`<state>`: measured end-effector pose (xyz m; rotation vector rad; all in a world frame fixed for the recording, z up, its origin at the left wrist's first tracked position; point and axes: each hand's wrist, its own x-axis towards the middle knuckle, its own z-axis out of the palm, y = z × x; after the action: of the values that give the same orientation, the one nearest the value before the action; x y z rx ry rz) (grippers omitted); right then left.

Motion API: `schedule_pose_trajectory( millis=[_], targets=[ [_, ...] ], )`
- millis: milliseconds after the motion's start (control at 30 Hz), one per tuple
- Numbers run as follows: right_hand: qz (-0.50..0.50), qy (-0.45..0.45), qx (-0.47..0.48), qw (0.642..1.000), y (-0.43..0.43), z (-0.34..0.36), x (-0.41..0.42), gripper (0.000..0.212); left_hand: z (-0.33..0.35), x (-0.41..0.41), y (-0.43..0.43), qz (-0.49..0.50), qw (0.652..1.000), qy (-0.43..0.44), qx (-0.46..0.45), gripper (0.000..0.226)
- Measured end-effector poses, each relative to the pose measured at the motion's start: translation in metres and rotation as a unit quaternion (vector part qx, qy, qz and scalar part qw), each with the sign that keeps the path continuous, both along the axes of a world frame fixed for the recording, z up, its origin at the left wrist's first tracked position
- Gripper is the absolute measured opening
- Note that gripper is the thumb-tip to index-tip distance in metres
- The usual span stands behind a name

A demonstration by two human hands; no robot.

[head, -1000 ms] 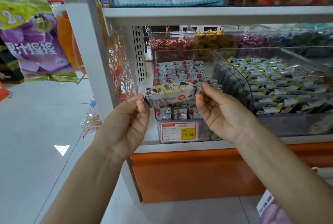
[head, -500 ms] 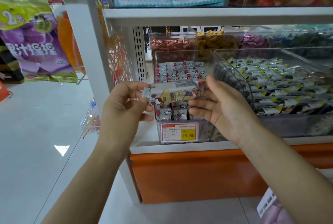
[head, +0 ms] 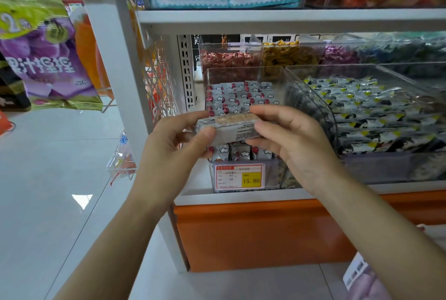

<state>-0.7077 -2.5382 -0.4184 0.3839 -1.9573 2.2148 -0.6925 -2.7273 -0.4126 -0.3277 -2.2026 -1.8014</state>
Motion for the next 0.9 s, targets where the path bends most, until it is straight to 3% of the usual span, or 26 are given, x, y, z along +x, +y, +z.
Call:
schedule_pose_trajectory(
  millis=[200,367,433,567,900],
  targets=[
    [-0.057,0.062,0.057,0.995,0.001,0.002,0.002,0.014,0.004,0.002,-0.002,0.012,0.995,0.046,-0.086,0.036],
    [-0.088,0.094,0.111,0.985,0.001,0.001,0.000,0.012,0.004,0.003,-0.002,0.018,0.983,0.089,-0.161,0.025],
    [-0.097,0.112,0.141,0.979,0.000,0.001,0.000,0.014,0.002,0.003,0.000,0.021,0.987,0.074,-0.141,0.020],
    [-0.096,0.147,0.178,0.968,-0.003,0.003,0.002,0.015,0.002,0.002,0.004,0.001,1.000,-0.015,-0.013,0.012],
    [0.027,0.023,0.117,0.993,0.004,0.012,-0.001,0.015,0.003,-0.001,0.003,0.016,0.999,-0.034,0.029,0.019]
  ],
)
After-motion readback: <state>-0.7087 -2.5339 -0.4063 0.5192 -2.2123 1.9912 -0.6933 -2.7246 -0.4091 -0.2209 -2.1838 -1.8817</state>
